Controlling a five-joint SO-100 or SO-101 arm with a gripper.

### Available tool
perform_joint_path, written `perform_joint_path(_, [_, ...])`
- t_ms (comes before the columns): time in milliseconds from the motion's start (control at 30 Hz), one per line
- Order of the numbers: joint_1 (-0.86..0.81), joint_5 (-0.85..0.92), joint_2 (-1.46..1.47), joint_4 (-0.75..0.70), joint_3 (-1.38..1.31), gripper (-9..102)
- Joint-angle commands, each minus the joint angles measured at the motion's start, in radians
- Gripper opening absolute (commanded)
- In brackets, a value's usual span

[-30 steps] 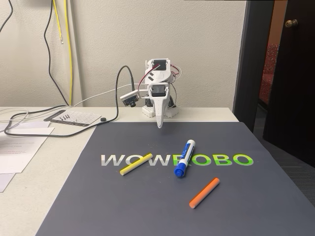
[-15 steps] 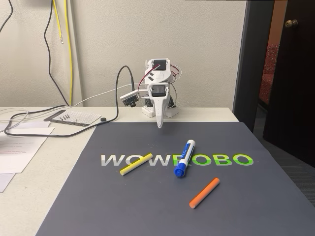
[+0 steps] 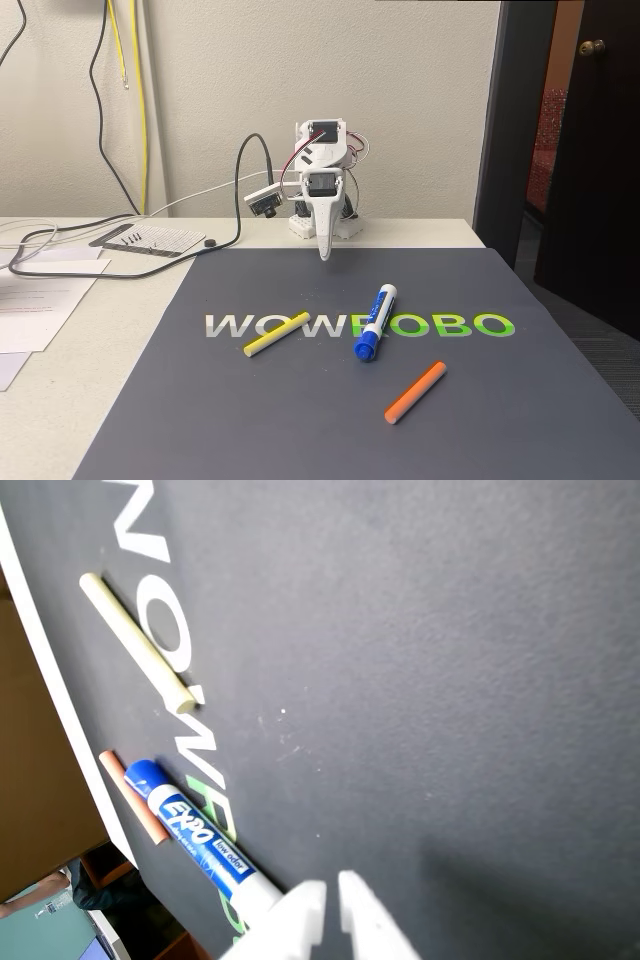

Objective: Pick up the blue marker.

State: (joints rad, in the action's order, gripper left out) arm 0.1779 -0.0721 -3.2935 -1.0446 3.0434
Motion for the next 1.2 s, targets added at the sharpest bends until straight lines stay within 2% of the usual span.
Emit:
perform_joint_path(0, [0.005,0.005,-0.055,0.003,-0.003,0])
perform_joint_path(667, [-0.095,0.017,-0.057,0.008,-0.008,0])
perform_joint_path(1167, [-0.129,-0.114,0.0,-0.094,-0.25,0])
